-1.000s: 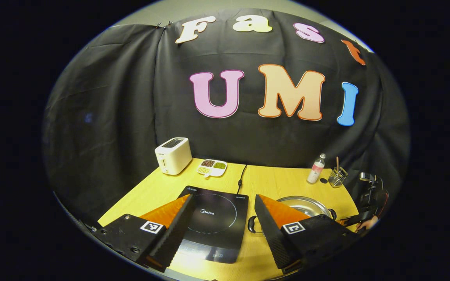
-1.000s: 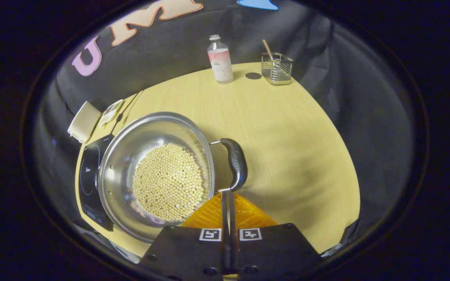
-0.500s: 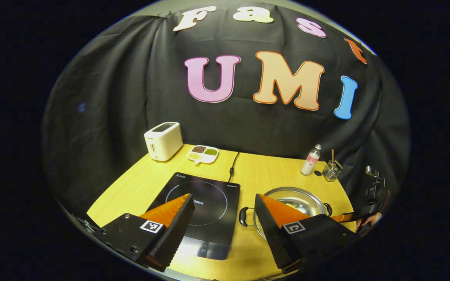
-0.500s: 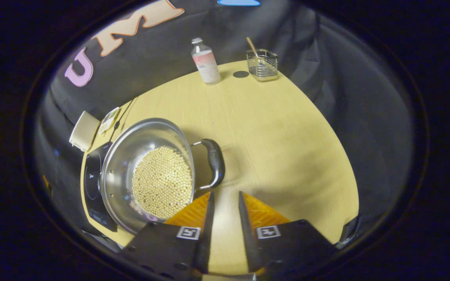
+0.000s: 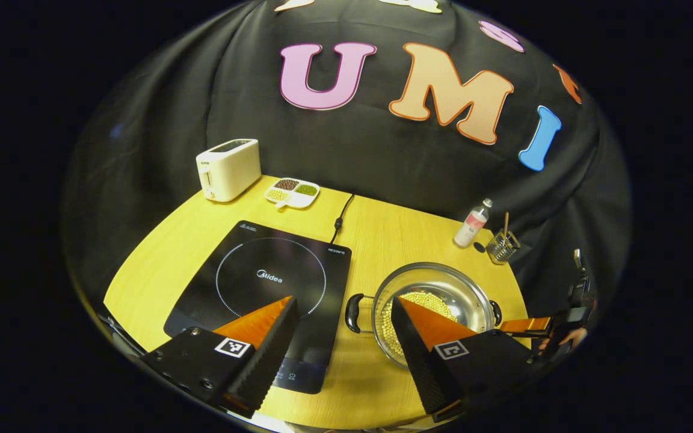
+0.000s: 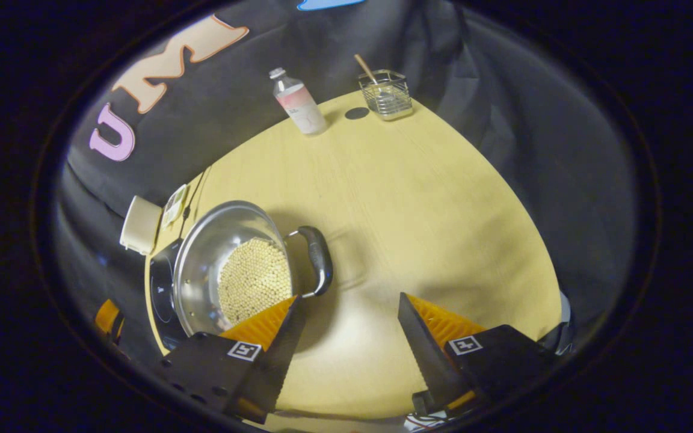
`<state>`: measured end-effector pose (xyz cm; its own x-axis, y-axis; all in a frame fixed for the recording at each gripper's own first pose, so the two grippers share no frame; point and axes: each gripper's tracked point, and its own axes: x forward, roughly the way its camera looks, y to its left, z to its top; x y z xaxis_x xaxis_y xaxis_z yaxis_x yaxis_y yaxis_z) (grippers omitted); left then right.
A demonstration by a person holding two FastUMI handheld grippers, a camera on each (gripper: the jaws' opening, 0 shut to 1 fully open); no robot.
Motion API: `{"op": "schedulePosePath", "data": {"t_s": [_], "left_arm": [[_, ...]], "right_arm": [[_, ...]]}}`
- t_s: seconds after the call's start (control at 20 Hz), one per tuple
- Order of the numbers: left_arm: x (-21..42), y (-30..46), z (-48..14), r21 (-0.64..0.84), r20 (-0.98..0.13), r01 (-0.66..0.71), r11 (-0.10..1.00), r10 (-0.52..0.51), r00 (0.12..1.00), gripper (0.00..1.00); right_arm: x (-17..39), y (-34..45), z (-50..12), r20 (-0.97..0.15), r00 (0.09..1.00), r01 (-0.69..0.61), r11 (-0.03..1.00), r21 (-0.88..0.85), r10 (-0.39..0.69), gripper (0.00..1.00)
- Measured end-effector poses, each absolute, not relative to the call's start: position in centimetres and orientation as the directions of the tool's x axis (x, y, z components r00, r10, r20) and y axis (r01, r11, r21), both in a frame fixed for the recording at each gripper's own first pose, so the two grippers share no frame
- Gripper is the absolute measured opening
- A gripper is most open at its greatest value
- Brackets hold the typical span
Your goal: First push the handle of the pot to place it horizontally, then grasp the pot with both hands and set it on the induction cooktop.
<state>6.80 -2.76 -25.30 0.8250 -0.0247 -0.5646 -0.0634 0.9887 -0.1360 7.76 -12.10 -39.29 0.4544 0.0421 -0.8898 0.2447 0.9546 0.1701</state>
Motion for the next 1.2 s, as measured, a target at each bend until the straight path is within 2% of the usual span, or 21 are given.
{"op": "schedulePosePath", "data": {"t_s": [0.15,0.2,0.25,0.75,1.2], "left_arm": [[7.8,-3.0,-27.5,-0.144,-0.616,-0.062,0.988,-0.040,0.787,0.95],[8.1,-3.2,-28.2,-0.150,-0.635,-0.066,0.987,-0.045,0.771,0.95],[8.5,-3.3,-29.0,-0.156,-0.654,-0.072,0.985,-0.048,0.755,0.95],[12.0,-5.0,-34.5,-0.096,-0.776,-0.048,0.994,-0.044,0.629,0.95],[13.1,-6.4,-36.4,-0.040,-0.808,-0.041,0.998,-0.009,0.589,0.94]], "right_arm": [[9.0,-11.2,-39.2,-0.895,0.441,0.213,0.960,0.181,0.071,0.87],[9.3,-11.0,-39.4,-0.897,0.436,0.203,0.963,0.180,0.075,1.00],[9.9,-10.9,-39.6,-0.899,0.430,0.193,0.964,0.181,0.082,0.87],[13.0,-10.0,-41.8,-0.925,0.364,0.164,0.971,0.177,0.107,0.87],[13.2,-9.8,-43.9,-0.943,0.301,0.141,0.971,0.191,0.142,0.86]]}}
